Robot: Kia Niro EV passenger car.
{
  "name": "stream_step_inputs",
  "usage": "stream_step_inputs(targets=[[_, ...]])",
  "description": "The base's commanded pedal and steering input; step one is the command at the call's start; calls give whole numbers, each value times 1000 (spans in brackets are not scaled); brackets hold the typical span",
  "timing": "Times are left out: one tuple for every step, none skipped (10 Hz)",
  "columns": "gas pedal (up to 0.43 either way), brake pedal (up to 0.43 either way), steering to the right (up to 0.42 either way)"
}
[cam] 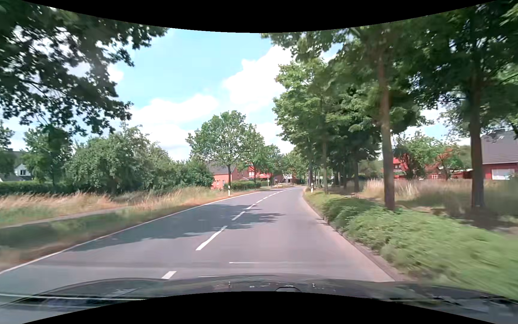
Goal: Follow the waypoints while adhering to traffic rules and regulations
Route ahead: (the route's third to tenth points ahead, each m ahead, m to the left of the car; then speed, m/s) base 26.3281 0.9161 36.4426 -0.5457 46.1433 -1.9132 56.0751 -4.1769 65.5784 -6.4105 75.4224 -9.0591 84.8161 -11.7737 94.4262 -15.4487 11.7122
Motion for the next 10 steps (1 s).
stream_step_inputs(targets=[[169, 0, 6], [169, 0, 7], [169, 0, 9], [169, 0, 12], [169, 0, 15], [169, 0, 16], [169, 0, 16], [169, 0, 18], [169, 0, 24], [169, 0, 29]])
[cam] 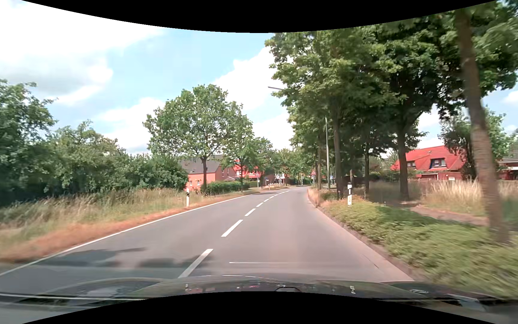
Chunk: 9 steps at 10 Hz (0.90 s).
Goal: Follow the waypoints while adhering to traffic rules and regulations
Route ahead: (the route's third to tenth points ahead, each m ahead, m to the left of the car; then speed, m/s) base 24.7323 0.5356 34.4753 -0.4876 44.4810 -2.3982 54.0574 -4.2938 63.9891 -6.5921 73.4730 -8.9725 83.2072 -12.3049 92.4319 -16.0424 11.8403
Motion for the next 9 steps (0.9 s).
stream_step_inputs(targets=[[169, 0, 26], [169, 0, 25], [169, 0, 26], [169, 0, 26], [169, 0, 26], [169, 0, 24], [169, 0, 22], [169, 0, 22], [169, 0, 21]])
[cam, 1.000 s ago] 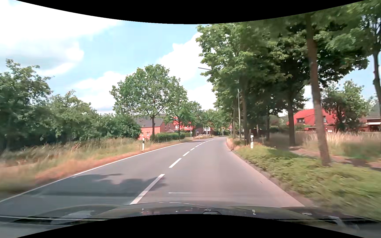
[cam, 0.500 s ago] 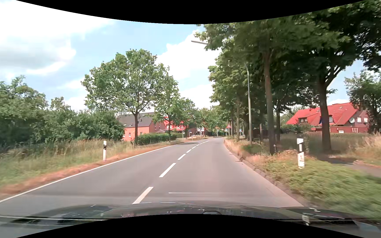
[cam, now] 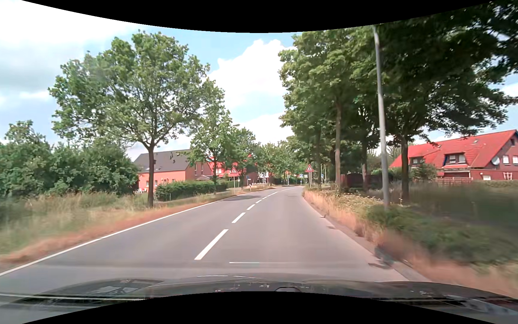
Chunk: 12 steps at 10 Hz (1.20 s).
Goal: Follow the waypoints while adhering to traffic rules and regulations
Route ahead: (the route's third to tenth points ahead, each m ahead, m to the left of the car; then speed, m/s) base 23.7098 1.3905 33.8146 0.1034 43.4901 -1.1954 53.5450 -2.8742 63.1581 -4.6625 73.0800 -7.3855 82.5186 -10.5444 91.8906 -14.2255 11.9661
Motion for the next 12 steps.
stream_step_inputs(targets=[[169, 0, 17], [157, 0, 13], [157, 0, 12], [157, 0, 12], [150, 0, 12], [150, 0, 12], [150, 0, 11], [150, 0, 10], [150, 0, 11], [150, 0, 15], [150, 0, 18], [150, 0, 18]])
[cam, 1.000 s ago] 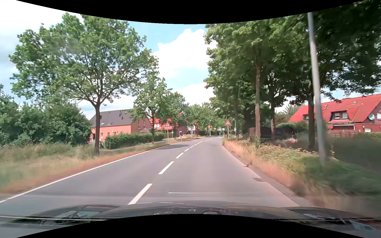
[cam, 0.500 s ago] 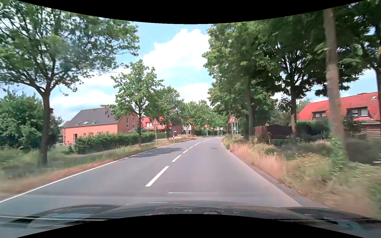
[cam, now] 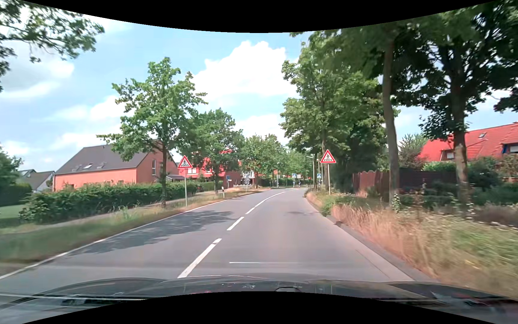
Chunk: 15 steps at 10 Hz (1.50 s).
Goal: Follow the waypoints while adhering to traffic rules and regulations
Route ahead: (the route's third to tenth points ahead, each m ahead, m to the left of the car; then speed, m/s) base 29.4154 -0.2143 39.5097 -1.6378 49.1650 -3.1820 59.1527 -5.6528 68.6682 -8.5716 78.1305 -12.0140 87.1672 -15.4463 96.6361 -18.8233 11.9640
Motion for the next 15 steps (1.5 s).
stream_step_inputs(targets=[[150, 0, 18], [150, 0, 18], [150, 0, 18], [150, 0, 19], [150, 0, 19], [150, 0, 19], [150, 0, 19], [150, 0, 20], [150, 0, 21], [150, 0, 20], [150, 0, 20], [150, 0, 20], [150, 0, 20], [150, 0, 20], [150, 0, 20]])
